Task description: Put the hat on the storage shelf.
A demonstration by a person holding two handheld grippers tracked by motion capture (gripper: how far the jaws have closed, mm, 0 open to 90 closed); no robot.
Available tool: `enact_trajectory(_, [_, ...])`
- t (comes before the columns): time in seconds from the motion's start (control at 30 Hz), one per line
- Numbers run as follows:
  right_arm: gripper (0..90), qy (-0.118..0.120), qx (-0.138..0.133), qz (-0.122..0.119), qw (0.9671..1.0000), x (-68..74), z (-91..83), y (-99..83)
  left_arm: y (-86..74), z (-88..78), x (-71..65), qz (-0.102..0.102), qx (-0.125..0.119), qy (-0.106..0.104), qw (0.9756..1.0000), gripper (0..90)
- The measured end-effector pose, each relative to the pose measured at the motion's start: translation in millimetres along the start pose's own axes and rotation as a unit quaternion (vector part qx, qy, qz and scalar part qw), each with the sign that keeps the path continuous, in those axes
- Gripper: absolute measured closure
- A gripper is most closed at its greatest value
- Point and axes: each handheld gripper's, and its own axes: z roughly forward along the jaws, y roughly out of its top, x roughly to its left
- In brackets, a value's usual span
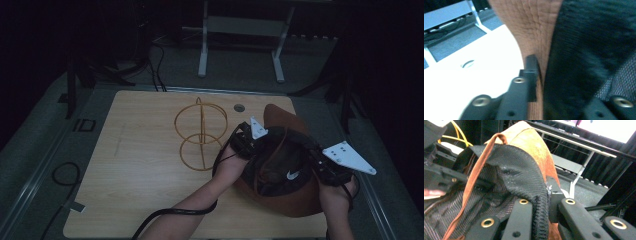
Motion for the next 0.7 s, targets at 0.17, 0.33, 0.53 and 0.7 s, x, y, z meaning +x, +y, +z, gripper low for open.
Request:
enact_trajectory(0.17, [82.8,-0.009,-0.001,0.001,1.0,2.7,-3.5,-3.5,3.3,-3.1,-1.0,-0.006,-0.012,0.015,0.9998,87.0])
enact_trajectory(0.33, [73.4,-0.015,-0.008,0.007,0.9998,5.5,-12.2,-5.7,8.8,-8.3,1.6,-0.009,-0.024,0.015,0.9995,87.4])
enact_trajectory(0.53, [54.7,0.007,-0.009,0.02,0.9997,4.6,-28.0,-4.2,15.2,-14.0,1.2,0.0,-0.037,0.004,0.9993,87.4])
enact_trajectory(0.7, [37.8,0.059,-0.005,0.021,0.998,1.4,-45.6,-4.7,19.8,-19.6,0.1,0.0,-0.047,-0.007,0.9989,87.5])
